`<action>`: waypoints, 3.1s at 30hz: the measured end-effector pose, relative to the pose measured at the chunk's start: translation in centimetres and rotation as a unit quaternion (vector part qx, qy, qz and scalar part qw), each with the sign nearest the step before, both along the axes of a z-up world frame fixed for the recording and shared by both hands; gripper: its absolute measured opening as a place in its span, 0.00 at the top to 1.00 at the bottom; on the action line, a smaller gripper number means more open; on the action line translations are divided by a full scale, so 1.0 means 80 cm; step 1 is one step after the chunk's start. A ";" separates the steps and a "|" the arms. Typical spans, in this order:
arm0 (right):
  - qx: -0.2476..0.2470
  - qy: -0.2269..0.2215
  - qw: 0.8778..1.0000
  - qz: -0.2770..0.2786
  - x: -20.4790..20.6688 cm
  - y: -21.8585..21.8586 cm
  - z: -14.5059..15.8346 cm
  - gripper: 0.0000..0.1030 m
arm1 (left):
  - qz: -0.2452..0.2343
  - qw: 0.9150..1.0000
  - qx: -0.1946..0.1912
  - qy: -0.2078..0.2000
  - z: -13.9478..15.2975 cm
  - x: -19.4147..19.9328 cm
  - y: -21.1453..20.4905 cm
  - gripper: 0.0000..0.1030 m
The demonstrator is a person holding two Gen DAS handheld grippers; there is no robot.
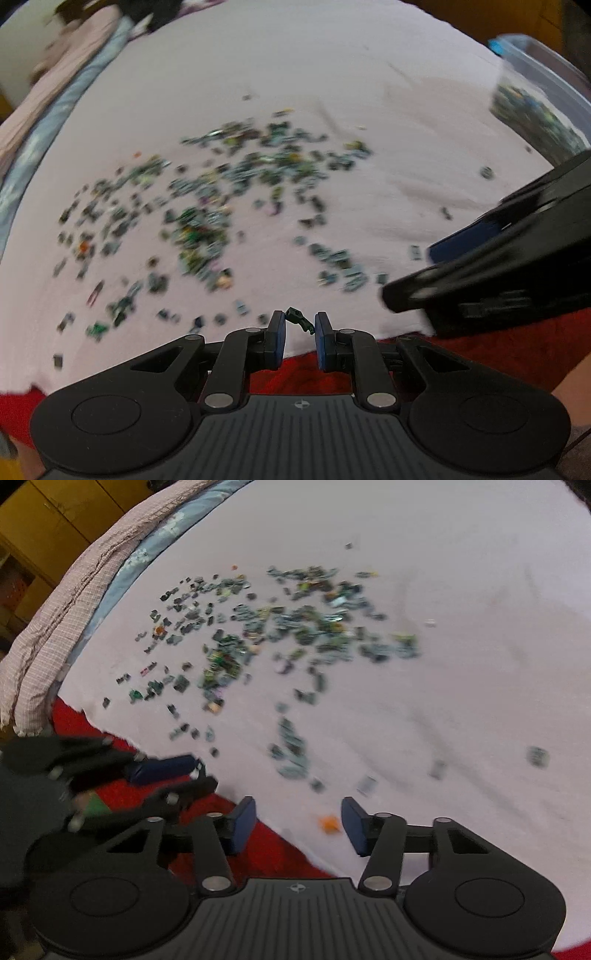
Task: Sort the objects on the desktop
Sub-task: 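Grasp a dark green brick with the left gripper while the right grasps a grey plate, then carry the dark green brick and grey plate over to the clear box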
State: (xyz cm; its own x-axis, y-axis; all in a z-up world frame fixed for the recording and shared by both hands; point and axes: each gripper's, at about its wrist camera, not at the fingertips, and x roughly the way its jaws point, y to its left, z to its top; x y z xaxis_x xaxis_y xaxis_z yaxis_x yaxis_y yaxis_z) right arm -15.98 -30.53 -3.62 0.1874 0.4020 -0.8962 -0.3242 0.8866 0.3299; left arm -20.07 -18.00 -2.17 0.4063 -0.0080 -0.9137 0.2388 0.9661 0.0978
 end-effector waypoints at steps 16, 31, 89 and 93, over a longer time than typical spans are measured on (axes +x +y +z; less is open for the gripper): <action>-0.047 0.022 0.998 -0.040 0.022 0.053 -0.059 0.74 | 0.066 0.997 -0.022 -0.014 0.006 -0.013 0.047 0.82; -0.023 -0.009 0.999 -0.038 0.018 0.011 0.048 0.74 | 0.072 0.994 -0.056 -0.053 0.078 0.005 0.049 0.82; 0.043 -0.181 0.956 -0.229 -0.038 -0.422 0.294 0.74 | -0.121 0.982 -0.066 -0.128 0.252 0.068 -0.326 0.82; 0.044 -0.183 0.954 -0.231 -0.038 -0.459 0.290 0.74 | -0.126 0.982 -0.063 -0.127 0.253 0.068 -0.361 0.82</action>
State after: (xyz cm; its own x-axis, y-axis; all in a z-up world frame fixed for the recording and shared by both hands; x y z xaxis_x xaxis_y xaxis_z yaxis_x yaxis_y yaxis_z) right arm -19.01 -67.27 19.58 0.6574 0.2711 -0.7031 -0.0128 0.9369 0.3494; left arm -14.63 -46.89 18.04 0.5916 -0.2432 -0.7686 0.4545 0.8881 0.0688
